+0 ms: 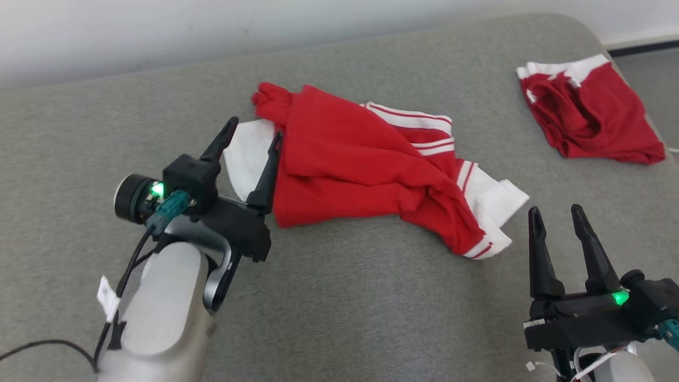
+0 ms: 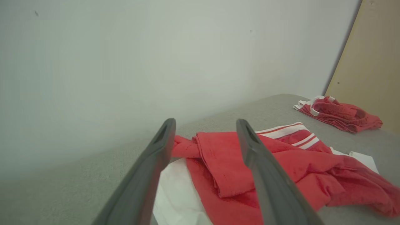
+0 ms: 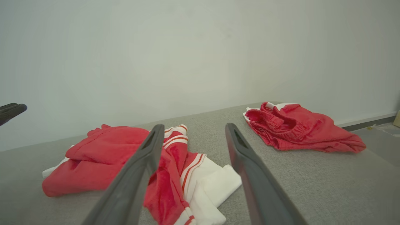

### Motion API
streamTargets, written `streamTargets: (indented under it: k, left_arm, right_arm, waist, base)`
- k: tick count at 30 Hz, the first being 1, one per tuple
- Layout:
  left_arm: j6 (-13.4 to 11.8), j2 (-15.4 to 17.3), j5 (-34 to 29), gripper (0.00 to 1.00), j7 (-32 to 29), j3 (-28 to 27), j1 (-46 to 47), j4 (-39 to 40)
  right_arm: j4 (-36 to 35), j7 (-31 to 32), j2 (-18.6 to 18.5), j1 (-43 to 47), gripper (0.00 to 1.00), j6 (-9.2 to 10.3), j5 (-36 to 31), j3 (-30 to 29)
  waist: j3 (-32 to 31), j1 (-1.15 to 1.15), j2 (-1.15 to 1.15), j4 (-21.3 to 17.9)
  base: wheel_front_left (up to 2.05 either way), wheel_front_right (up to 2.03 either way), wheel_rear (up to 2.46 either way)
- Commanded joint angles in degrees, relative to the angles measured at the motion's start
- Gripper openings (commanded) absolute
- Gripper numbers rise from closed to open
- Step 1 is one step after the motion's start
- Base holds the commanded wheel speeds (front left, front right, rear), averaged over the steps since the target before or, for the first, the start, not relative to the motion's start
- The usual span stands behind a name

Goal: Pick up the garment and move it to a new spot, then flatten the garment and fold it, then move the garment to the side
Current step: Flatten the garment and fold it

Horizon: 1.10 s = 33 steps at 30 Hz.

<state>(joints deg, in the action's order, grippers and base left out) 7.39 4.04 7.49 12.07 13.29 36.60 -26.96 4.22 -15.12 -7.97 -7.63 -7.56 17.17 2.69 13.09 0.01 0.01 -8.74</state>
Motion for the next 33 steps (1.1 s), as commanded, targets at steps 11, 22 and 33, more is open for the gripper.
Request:
streamTargets:
  k: [11, 22, 33]
  left_arm:
    - [0.0, 3.2, 5.6, 1.0, -5.6, 7.5, 6.9, -11.3]
    - [-0.5, 4.4, 7.0, 1.0, -6.9, 9.3, 9.3, -17.5]
    - [-0.9, 4.2, 8.2, 1.0, -7.3, 10.1, 9.9, -21.4]
  right_arm:
    - [0.7, 0.0, 2.2, -1.7, 1.0, 0.17, 0.7, -0.5]
    - [1.0, 0.0, 2.5, -2.4, 1.0, 0.18, 0.6, -0.3]
    - [1.5, 0.0, 2.4, -1.9, 1.0, 0.18, 0.8, 0.1]
  waist:
    - [5.6, -0.01, -0.01, -7.4]
    - [5.6, -0.01, -0.01, -8.1]
    - [4.3, -0.01, -0.01, -8.2]
  base:
    - [0.0, 0.0, 0.0]
    - [0.0, 0.0, 0.0]
    - [0.0, 0.0, 0.0]
